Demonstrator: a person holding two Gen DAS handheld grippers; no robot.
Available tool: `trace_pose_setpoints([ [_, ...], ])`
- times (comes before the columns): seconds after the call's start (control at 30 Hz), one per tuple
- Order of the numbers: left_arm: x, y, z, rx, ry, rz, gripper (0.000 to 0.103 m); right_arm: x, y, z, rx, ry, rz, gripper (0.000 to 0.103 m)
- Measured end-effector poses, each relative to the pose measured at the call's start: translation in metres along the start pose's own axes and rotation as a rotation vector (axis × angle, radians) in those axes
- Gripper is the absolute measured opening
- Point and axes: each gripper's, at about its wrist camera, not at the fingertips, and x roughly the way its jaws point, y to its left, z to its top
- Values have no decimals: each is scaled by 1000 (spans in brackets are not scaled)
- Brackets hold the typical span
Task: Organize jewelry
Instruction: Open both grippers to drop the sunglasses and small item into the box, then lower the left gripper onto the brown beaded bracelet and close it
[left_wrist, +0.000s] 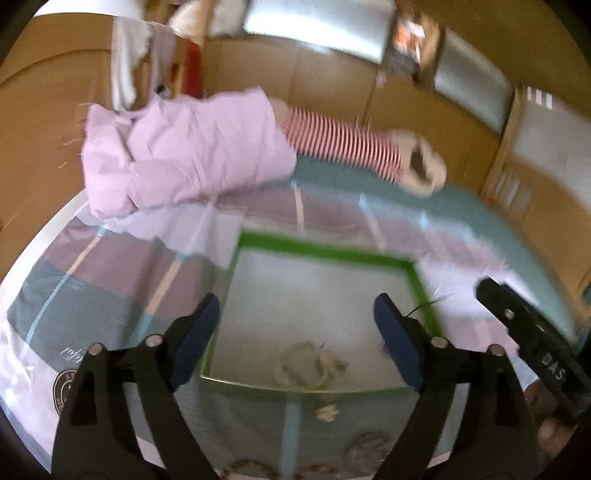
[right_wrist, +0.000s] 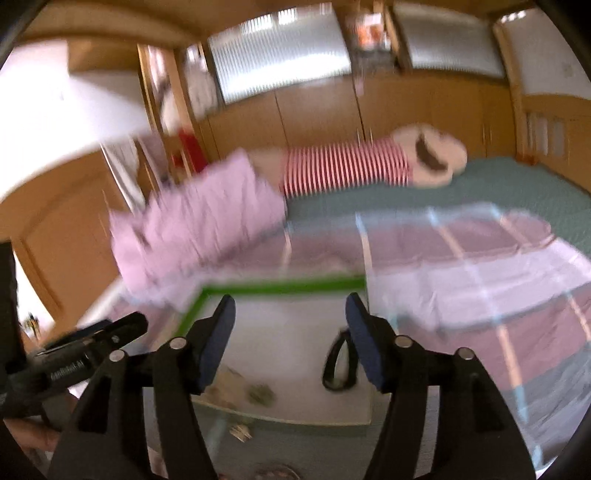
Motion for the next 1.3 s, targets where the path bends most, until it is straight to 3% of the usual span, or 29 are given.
trace_pose_setpoints([
  [0.07,-35,5,9,-46,-63,-41,91,-32,1,10,-1,-77,13,73],
  [0.13,-68,5,9,-22,-112,-52,96,-64,2,14,-24,-127,10,73],
  [0.27,-110,6,-11,84,-140,20,98,-96,-1,12,-34,-83,-41,73],
  [0.5,-156,22,-50,129,-96,66,98,-139,-1,-28,-61,-7,-42,73],
  [0.73,-160,29,-86,121,-17,73,98,-147,8,-59,-92,20,-43,73],
  [1.17,-138,28,-93,140,30,78,98,-132,6,-67,-120,51,-59,72],
  [1.23,-124,27,-101,170,77,98,95,-126,2,-70,-119,74,-61,72],
  [1.3,-105,25,-115,220,148,117,83,-119,1,-73,-121,101,-65,72],
])
